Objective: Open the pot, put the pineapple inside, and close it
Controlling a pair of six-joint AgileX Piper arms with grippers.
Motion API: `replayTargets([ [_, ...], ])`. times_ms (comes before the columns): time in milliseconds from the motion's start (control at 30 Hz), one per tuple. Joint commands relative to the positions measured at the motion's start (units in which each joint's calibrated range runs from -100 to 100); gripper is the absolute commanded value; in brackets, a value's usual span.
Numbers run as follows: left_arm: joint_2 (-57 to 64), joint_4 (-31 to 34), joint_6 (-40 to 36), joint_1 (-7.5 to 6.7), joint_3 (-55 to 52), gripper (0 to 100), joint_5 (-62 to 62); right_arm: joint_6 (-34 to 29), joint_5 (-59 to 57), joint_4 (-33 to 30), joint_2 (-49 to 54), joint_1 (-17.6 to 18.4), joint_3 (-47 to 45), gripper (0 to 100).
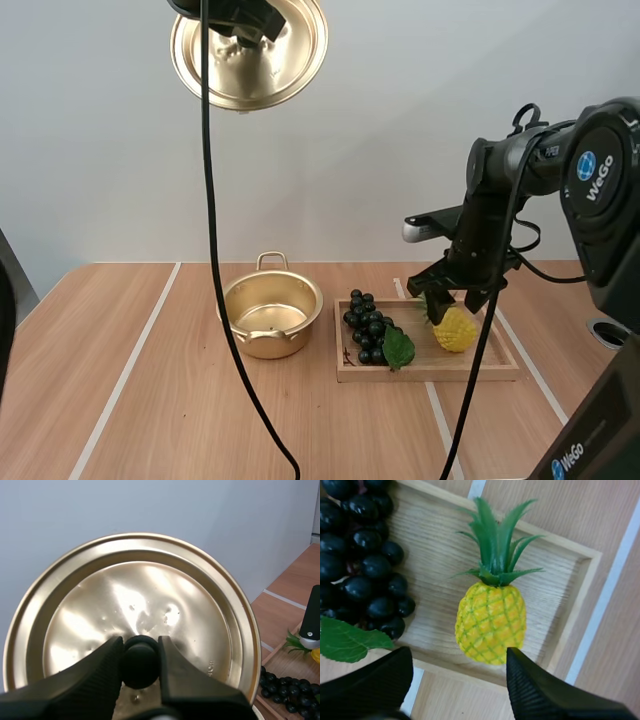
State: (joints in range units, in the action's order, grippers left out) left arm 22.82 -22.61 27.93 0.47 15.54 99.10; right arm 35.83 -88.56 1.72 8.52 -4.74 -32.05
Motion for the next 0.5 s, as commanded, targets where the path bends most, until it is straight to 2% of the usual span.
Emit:
replayTargets([
  [0,0.9,0.7,0.2,-0.15,0.7,0,-1.2,-0.4,3.2,-0.9,-1.0,-0.2,-1.2,90],
  [167,1.6,1.6,0.7,-0.15,0.7,0,-0.6,-1.2,7.9,-2.9,-2.8,-0.2,-2.5,90],
  [333,1.6,1.6,0.9,-0.15,0.7,0,-0.2,-2.8,9.6,-6.0,-3.7,-0.2,-2.5,100],
  [467,1.6,1.0,0.9,-0.15,0.7,0,0.1,-3.4,11.9,-6.4,-4.8,-0.2,-2.5,100],
])
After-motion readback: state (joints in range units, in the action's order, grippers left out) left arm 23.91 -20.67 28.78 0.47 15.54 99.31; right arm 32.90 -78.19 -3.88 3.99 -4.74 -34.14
